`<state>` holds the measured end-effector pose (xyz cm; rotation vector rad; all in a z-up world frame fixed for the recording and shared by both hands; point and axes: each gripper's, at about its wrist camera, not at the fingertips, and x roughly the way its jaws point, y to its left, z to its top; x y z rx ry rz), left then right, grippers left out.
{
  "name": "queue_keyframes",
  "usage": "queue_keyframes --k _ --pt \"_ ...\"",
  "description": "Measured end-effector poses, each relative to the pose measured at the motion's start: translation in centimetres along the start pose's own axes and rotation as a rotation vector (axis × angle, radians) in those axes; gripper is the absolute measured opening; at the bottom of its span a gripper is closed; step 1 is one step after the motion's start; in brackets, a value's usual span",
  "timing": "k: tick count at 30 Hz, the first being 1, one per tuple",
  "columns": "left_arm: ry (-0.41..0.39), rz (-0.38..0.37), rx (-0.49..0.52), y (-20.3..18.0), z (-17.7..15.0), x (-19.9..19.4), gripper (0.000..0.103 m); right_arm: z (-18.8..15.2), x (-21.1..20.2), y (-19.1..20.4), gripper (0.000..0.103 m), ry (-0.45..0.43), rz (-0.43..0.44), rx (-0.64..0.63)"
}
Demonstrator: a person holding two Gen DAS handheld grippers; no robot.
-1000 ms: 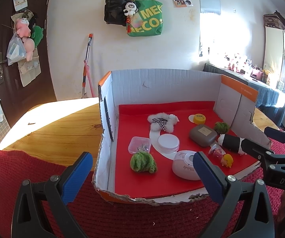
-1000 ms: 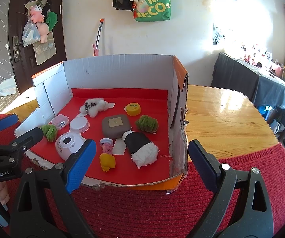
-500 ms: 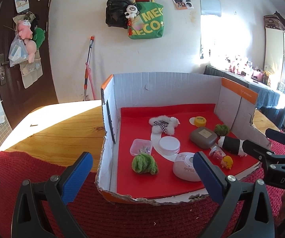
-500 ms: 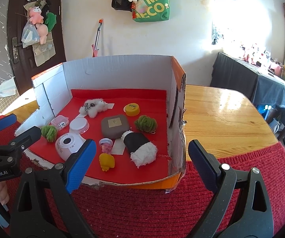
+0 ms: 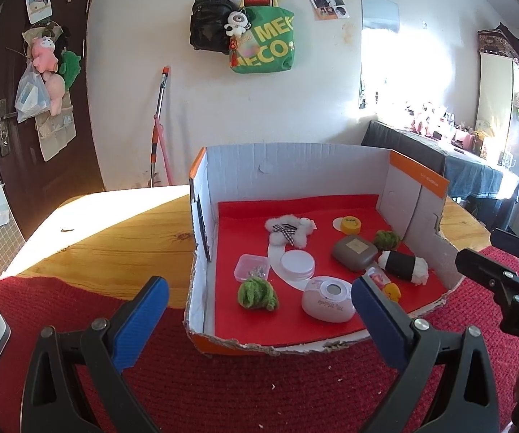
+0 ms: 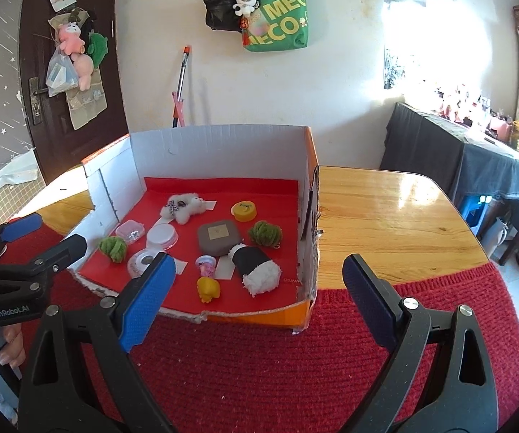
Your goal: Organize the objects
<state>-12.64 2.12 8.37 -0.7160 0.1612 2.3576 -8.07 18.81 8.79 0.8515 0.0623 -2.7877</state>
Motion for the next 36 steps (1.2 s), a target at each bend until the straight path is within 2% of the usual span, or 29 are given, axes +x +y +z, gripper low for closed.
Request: queue_keyframes --k 7,12,16,22,26,29,32,36 --pt "0.062 -0.007 -0.019 0.4 -1.2 -1.3 0.103 -1.5 -1.3 0.7 0.095 0.048 0.008 -0.003" --pt "0.155 -0.045 -0.053 0.7 -3.3 -1.8 0.103 -3.9 -1.1 0.7 0.095 0.149 0.031 0.038" --pt "0.244 0.002 -0.043 0.3 -5.1 -1.0 0.103 -5.5 -0.3 0.0 0.095 0.223 0.031 0.096" --pt "0.320 0.034 -0.012 -0.5 -7.0 0.8 0.103 -6.5 1.6 0.0 0.095 0.294 -0.035 0.091" --pt "0.333 0.033 -0.030 -0.6 -7.3 1.5 0.103 -7.0 2.9 0.4 0.095 0.347 -0.064 0.077" --pt "0.346 0.049 -0.050 -0.6 -7.3 1.9 0.103 -7.2 3.2 0.8 0.096 0.347 -0.106 0.039" --pt "0.341 0.062 -0.041 -0.8 -7.3 1.9 0.103 -7.4 3.4 0.9 0.102 0.340 -0.123 0.055" --pt "0.335 0.060 -0.047 -0.8 -7.3 2.0 0.103 -7.5 3.4 0.8 0.103 0.329 -0.131 0.059"
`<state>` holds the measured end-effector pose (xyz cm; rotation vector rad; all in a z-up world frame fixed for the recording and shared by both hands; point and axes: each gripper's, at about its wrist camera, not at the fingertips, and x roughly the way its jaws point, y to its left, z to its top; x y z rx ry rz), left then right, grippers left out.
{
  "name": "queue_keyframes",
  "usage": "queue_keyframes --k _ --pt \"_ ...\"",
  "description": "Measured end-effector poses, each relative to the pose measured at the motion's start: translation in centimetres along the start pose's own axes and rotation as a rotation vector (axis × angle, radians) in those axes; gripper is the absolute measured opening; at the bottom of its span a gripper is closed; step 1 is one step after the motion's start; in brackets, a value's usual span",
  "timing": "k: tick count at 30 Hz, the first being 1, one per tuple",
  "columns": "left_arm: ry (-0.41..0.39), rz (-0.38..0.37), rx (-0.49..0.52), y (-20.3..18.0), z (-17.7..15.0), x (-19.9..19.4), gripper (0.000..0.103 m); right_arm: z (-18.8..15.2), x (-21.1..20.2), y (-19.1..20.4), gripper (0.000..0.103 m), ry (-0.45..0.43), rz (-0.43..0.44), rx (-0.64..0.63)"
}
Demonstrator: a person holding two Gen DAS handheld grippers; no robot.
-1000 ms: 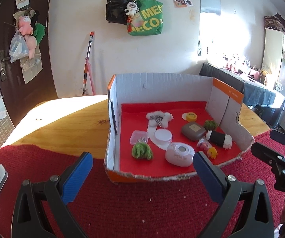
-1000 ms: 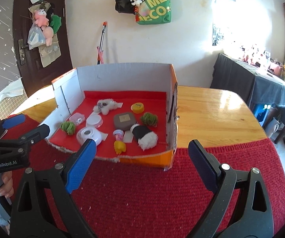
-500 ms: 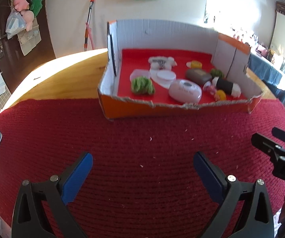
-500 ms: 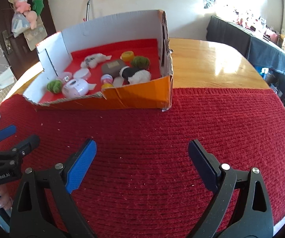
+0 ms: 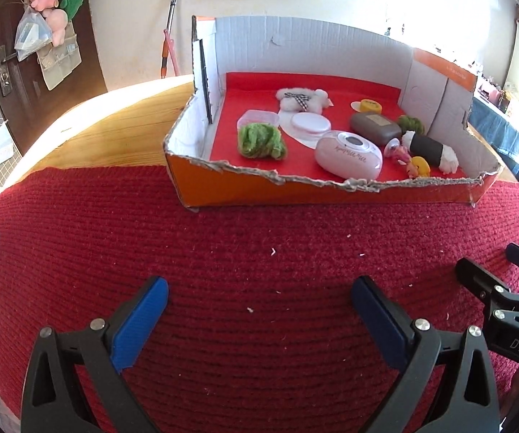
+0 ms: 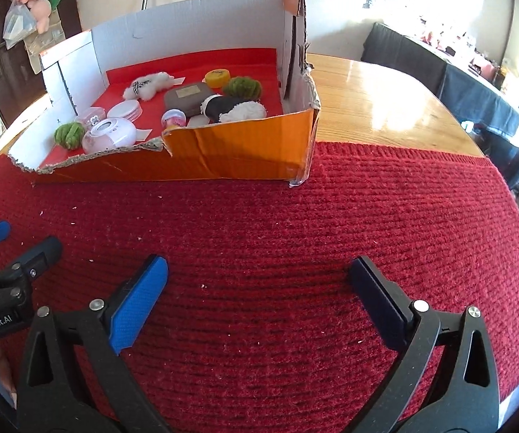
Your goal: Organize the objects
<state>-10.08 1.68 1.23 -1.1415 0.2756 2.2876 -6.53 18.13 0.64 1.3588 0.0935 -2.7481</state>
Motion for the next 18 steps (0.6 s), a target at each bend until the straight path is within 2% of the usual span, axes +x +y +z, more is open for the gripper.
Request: queue_keyframes --k 18 --pt "-0.005 0.002 0.000 0.00 0.12 0.01 0.103 0.01 -0.03 0.03 0.103 -0.006 -0.002 0.000"
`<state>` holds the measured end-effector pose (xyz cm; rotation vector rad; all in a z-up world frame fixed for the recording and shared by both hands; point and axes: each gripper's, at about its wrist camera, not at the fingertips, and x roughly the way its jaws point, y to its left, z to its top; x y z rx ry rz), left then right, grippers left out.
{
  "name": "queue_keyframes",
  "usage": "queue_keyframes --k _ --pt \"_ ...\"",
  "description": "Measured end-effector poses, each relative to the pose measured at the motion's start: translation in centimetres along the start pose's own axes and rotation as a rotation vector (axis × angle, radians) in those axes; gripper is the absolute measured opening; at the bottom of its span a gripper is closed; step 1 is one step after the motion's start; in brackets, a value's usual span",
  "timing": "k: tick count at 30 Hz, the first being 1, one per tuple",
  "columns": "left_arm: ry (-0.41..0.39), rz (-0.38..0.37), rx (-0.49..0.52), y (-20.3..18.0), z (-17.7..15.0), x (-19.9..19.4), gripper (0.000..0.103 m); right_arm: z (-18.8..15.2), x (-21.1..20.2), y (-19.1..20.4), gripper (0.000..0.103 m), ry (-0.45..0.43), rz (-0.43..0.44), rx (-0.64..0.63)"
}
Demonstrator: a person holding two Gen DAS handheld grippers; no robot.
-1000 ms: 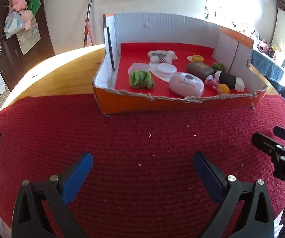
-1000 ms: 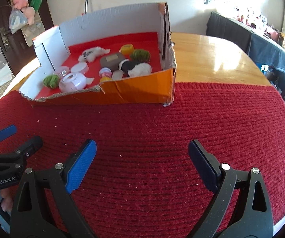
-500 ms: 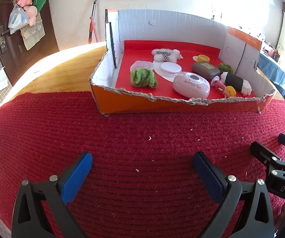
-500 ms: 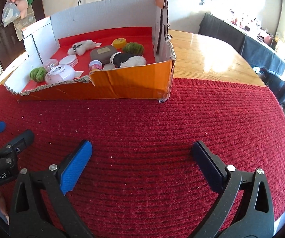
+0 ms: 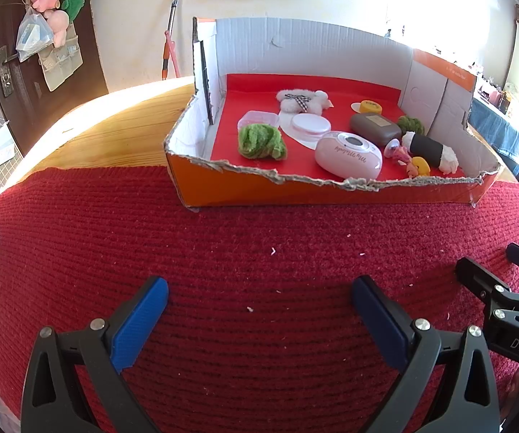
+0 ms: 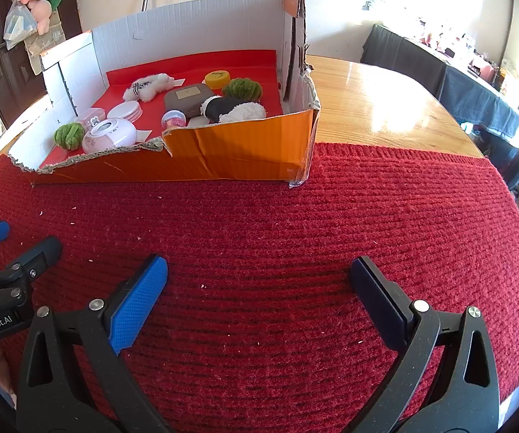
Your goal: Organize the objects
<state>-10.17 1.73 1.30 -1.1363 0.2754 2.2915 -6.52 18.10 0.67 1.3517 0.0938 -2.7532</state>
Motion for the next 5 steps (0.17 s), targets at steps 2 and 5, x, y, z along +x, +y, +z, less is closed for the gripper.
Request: queue_keyframes --k 2,5 --pt "0.000 -0.001 0.000 0.01 0.00 0.00 0.103 -0.01 0.00 0.00 0.103 0.000 0.000 0.000" --pt "0.000 0.000 0.000 0.00 -0.01 0.00 0.103 -0.02 -0.01 0.00 0.103 0.000 0.000 0.000"
